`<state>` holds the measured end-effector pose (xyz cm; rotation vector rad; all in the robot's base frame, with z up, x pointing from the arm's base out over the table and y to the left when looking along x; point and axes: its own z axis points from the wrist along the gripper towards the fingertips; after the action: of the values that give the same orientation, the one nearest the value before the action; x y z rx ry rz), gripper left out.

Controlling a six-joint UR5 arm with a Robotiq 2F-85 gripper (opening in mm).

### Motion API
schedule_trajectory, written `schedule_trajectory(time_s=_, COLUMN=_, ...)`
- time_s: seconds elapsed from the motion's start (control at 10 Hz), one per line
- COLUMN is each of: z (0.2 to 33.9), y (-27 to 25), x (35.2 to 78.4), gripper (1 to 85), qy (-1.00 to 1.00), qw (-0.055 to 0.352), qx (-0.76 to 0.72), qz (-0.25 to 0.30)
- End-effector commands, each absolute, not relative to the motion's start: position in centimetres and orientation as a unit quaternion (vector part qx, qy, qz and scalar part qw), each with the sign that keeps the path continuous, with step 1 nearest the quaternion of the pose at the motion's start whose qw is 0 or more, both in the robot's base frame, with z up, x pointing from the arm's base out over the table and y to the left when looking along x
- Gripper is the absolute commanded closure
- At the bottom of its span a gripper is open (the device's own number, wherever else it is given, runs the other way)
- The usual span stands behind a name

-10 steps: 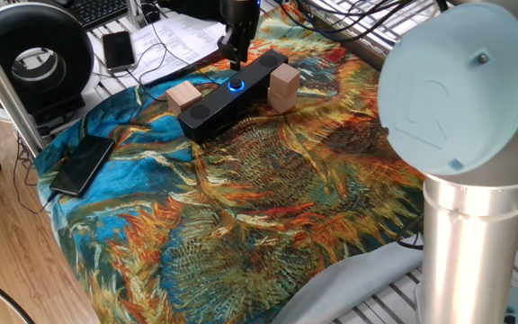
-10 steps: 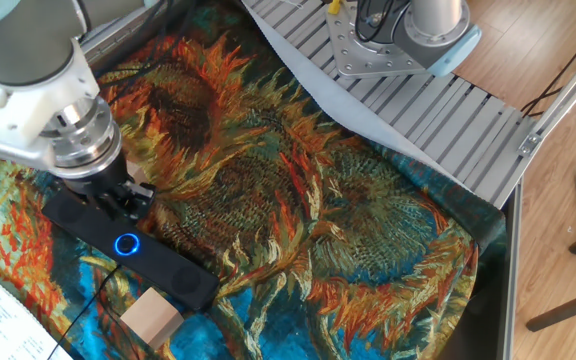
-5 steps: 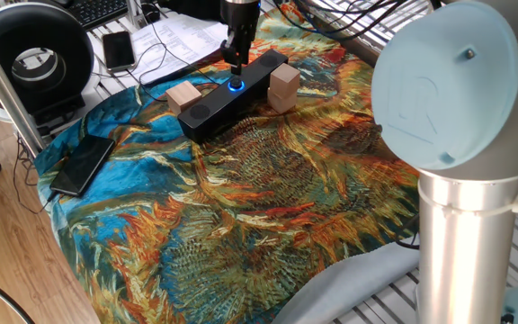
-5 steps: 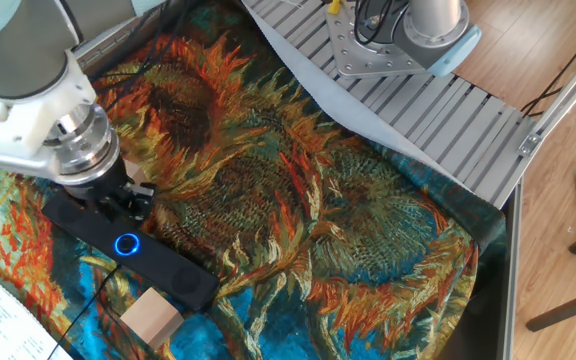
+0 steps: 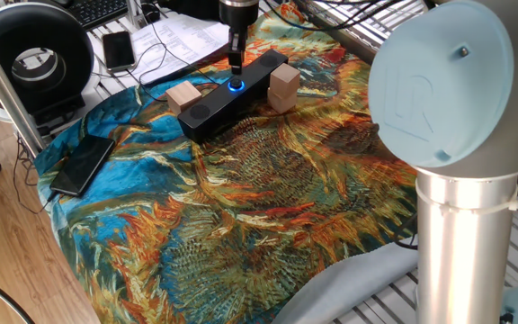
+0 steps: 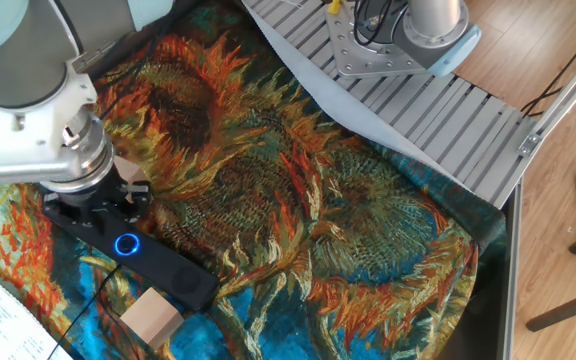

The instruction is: Turn the knob to decrease the volume of the speaker

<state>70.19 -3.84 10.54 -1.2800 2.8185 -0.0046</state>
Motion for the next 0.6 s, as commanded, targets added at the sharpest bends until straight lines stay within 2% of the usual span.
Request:
schedule_trajectory(time_s=0.0, z=10.2, y=-4.2, x=70.6, gripper=45.0, qy=0.860, qw=0.023, qx=-0.510, qz=-0.010)
schedule_trajectory(time_s=0.2, z=10.3, y=-3.6, x=70.3, gripper=45.0, qy=0.816, qw=0.030, qx=-0.577, qz=0.002)
schedule_trajectory(time_s=0.5, z=9.9, y=-3.5, x=71.4, gripper=45.3, qy=0.746, qw=0.042, qx=-0.664, qz=-0.016)
